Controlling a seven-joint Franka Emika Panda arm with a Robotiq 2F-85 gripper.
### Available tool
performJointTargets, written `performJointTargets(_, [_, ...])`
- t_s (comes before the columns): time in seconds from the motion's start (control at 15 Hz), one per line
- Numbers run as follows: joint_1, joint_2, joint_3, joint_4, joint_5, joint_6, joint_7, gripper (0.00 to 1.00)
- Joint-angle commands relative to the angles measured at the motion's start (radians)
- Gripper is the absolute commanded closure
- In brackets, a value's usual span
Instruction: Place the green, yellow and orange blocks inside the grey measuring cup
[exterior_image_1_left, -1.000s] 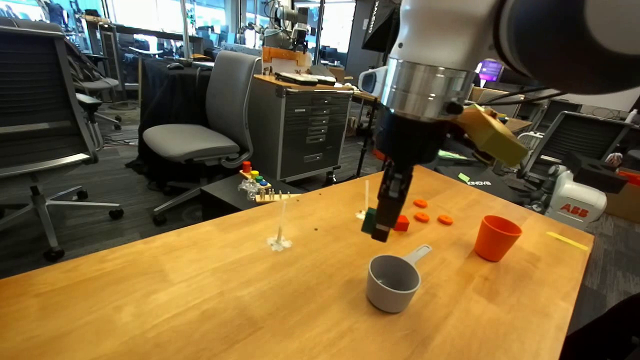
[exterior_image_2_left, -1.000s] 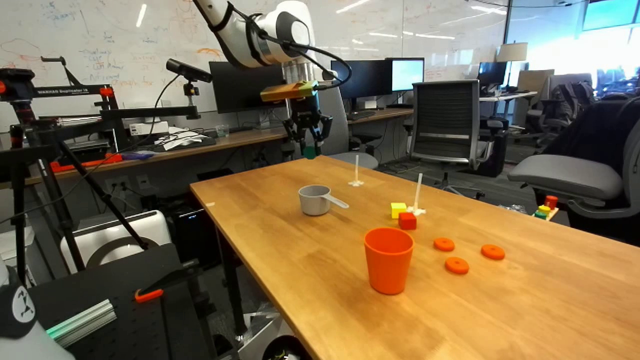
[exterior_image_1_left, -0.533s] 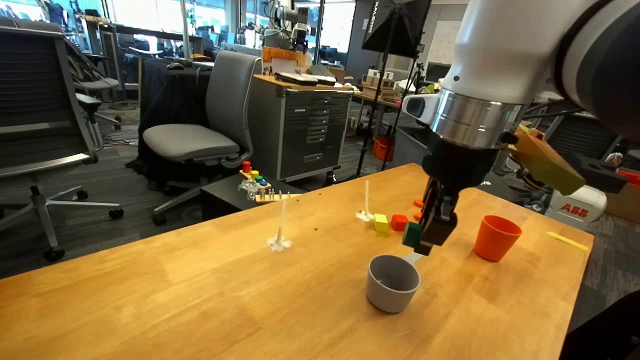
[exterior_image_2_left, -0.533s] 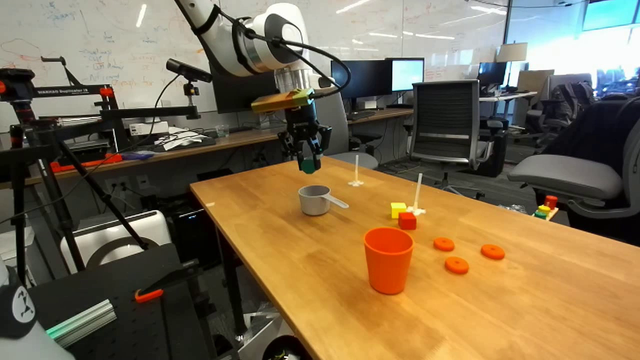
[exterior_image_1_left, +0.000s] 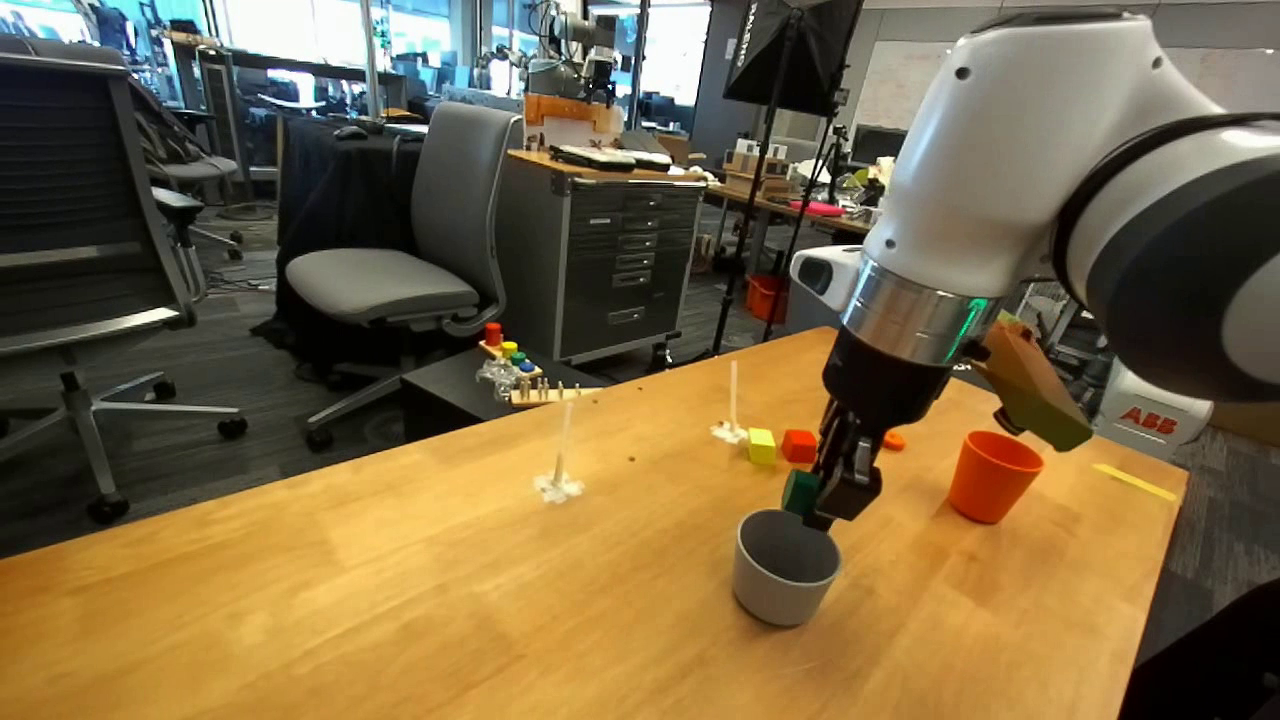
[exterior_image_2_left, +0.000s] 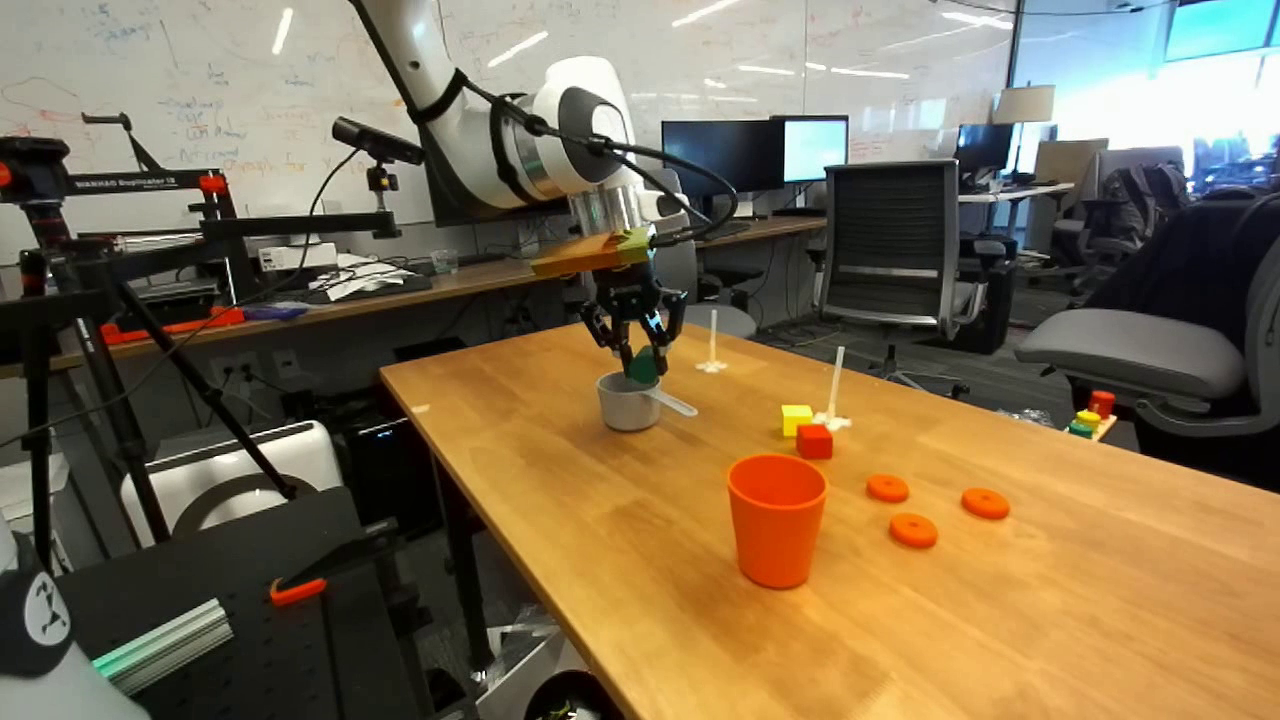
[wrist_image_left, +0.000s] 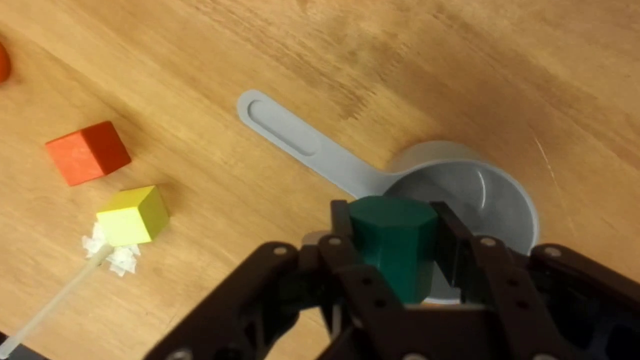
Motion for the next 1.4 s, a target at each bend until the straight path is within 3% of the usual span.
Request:
performJointTargets(0.0, [0.023,0.031,-0.012,0.027,-0.023,0.025,0.012,0.82])
performJointTargets(0.07, [0.028,0.033,-0.012,0.029,-0.022,0.026,0.012,0.82])
performJointTargets(0.13, [0.033,0.03,-0.012,0.029,-0.022,0.018,0.012,0.75])
performJointTargets(0.2, [0.035,0.025,-0.011,0.029,-0.017,0.006,0.013,0.32])
performJointTargets(0.33, [0.045,0.005,-0.02,0.023,-0.034,-0.005,0.023,0.26])
performJointTargets(0.53, [0.055,-0.045,-0.047,0.011,-0.086,-0.03,0.051,0.02])
performJointTargets(0.73, [0.047,-0.1,-0.092,0.013,-0.183,-0.066,0.111,0.0])
performJointTargets(0.93, [-0.006,-0.098,-0.117,0.052,-0.207,-0.088,0.108,0.0])
performJointTargets(1.13, [-0.055,-0.026,-0.128,0.158,-0.172,-0.12,0.078,0.0])
performJointTargets(1.33, [-0.121,0.098,-0.09,0.315,-0.038,-0.157,-0.093,0.0])
